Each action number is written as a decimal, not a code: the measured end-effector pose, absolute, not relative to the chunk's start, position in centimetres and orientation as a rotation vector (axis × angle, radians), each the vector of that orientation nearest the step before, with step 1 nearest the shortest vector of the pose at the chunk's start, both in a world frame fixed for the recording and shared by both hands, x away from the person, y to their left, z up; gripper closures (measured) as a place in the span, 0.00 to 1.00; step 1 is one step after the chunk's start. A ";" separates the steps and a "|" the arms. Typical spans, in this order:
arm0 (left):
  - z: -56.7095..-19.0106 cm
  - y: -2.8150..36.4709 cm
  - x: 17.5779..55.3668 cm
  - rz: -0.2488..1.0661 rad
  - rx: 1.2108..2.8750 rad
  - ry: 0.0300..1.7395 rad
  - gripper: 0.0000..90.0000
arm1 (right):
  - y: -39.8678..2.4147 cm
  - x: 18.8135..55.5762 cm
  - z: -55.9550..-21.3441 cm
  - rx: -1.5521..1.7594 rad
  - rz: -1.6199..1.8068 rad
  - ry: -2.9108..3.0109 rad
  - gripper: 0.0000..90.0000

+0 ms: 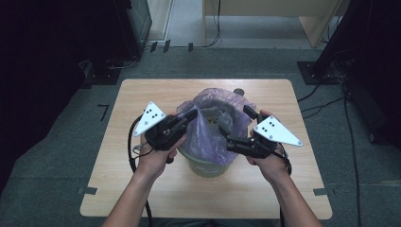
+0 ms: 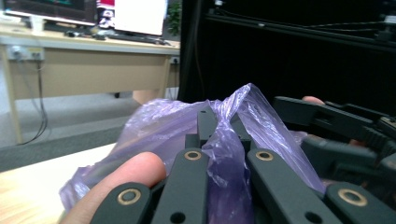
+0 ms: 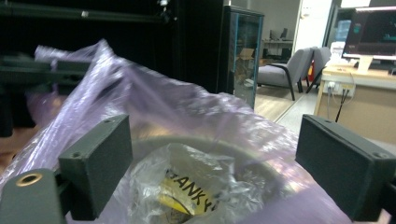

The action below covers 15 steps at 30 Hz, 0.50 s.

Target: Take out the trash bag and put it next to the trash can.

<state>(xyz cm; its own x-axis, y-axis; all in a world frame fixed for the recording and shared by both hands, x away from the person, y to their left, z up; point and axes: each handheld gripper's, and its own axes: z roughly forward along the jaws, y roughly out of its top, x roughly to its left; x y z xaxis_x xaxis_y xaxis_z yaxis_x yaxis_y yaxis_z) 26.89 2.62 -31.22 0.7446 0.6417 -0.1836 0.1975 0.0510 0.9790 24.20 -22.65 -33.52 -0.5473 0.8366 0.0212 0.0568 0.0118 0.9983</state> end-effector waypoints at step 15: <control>-30.1 0.4 24.4 0.352 1.545 0.543 0.99 | -19.3 24.0 -32.9 0.794 1.505 1.718 0.04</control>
